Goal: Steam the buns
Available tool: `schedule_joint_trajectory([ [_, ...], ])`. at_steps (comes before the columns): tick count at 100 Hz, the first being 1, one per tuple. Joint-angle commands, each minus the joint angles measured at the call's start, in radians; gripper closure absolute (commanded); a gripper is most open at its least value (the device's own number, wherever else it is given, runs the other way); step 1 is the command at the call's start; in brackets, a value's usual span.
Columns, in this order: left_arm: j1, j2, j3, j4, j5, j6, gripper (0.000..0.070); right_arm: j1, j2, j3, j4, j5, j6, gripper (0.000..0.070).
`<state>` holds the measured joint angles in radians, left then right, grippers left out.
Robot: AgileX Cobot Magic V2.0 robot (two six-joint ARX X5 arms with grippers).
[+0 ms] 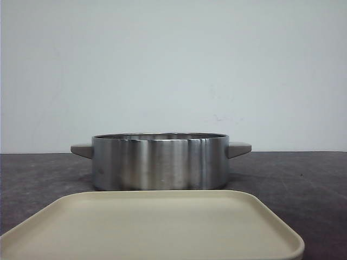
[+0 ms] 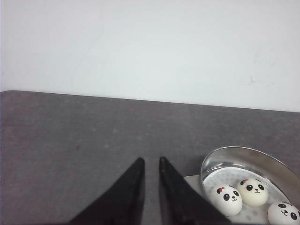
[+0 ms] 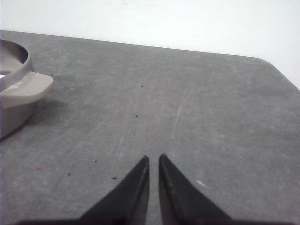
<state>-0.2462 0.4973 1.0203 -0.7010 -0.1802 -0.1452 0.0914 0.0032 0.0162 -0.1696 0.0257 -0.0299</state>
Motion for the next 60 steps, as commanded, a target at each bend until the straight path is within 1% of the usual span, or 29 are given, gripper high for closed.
schedule_joint_trajectory([
  [1, -0.001, 0.003, 0.017, 0.013, 0.0, 0.006, 0.0677, 0.0, 0.0, -0.005, 0.012, 0.0, -0.008, 0.0662],
  [19, -0.001, 0.003, 0.017, 0.013, 0.0, 0.006, 0.0677, 0.0, 0.0, -0.005, 0.012, 0.0, -0.008, 0.0662],
  [34, 0.003, -0.001, 0.014, -0.02, -0.003, 0.01, 0.0677, 0.0, 0.0, -0.005, 0.012, 0.0, -0.008, 0.0662],
  [41, 0.012, -0.011, -0.018, -0.029, -0.003, 0.034, 0.0677, 0.0, 0.0, -0.005, 0.012, 0.0, -0.008, 0.0662],
  [50, 0.032, -0.046, -0.125, 0.031, -0.002, 0.047, 0.0677, 0.0, 0.0, -0.005, 0.012, 0.0, -0.008, 0.0662],
  [60, 0.053, -0.113, -0.303, 0.174, -0.002, 0.047, 0.0677, 0.0, 0.0, -0.005, 0.012, 0.0, -0.008, 0.0662],
])
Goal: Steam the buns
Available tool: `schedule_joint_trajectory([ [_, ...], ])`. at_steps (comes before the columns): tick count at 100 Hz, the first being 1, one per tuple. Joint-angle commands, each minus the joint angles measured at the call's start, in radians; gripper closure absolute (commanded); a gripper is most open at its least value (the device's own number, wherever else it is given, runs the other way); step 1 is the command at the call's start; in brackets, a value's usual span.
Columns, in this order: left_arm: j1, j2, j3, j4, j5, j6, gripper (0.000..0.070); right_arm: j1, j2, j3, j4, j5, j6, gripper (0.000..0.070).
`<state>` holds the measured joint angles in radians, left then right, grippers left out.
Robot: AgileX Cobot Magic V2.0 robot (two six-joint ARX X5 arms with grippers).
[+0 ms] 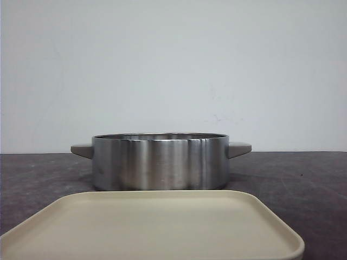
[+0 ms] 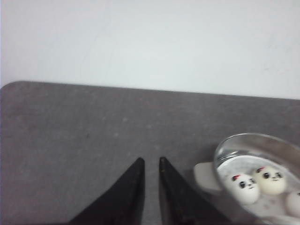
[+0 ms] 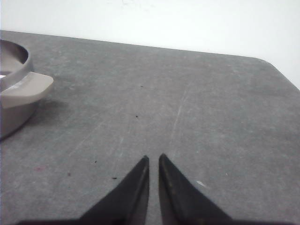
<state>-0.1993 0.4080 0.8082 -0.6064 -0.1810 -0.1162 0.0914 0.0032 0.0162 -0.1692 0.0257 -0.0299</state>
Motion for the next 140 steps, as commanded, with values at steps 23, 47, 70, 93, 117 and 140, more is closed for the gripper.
schedule_joint_trajectory([
  [23, 0.043, -0.18, -0.534, 0.545, 0.007, -0.08, 0.0677, 0.0, 0.0, -0.005, 0.011, 0.0, -0.008, 0.0662],
  [47, 0.08, -0.293, -0.729, 0.642, 0.01, -0.142, 0.0677, 0.0, 0.0, -0.005, 0.012, 0.0, -0.008, 0.0662],
  [70, 0.135, -0.403, -0.757, 0.494, 0.011, -0.071, 0.0677, 0.0, 0.0, -0.005, 0.012, 0.0, -0.008, 0.0661],
  [93, 0.162, -0.405, -0.772, 0.44, 0.044, 0.019, 0.0677, 0.0, 0.0, -0.005, 0.012, 0.0, -0.008, 0.0662],
  [117, 0.162, -0.405, -0.795, 0.42, 0.07, 0.076, 0.0677, 0.0, 0.0, -0.005, 0.011, 0.0, -0.008, 0.0662],
  [140, 0.172, -0.405, -0.795, 0.419, 0.07, 0.161, 0.0677, 0.0, 0.0, -0.005, 0.011, 0.0, -0.008, 0.0662],
])
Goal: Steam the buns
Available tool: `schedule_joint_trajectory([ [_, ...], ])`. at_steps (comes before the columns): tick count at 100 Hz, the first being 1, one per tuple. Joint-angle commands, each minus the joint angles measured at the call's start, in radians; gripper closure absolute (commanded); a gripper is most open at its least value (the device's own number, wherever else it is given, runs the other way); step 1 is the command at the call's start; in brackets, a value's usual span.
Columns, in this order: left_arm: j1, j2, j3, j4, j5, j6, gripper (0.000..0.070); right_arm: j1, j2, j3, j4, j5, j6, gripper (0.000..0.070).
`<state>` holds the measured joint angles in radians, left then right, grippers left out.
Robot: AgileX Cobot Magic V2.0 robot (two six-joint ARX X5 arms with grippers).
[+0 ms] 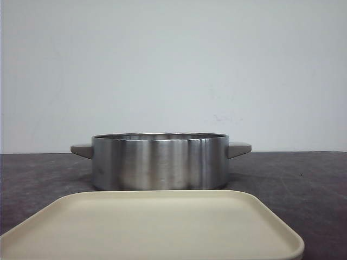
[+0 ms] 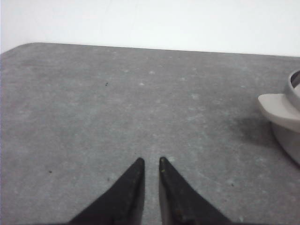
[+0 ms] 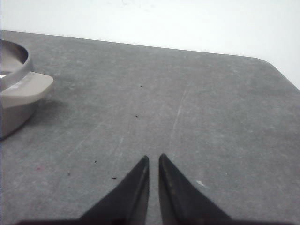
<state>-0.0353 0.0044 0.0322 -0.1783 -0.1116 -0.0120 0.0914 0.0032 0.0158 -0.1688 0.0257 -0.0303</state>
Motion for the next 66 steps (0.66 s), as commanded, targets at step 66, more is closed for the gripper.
schedule_joint_trajectory([
  [66, 0.016, -0.001, -0.018, -0.006, 0.003, -0.003, 0.0677, 0.0, 0.0, -0.004, 0.011, 0.0, -0.008, 0.0662],
])
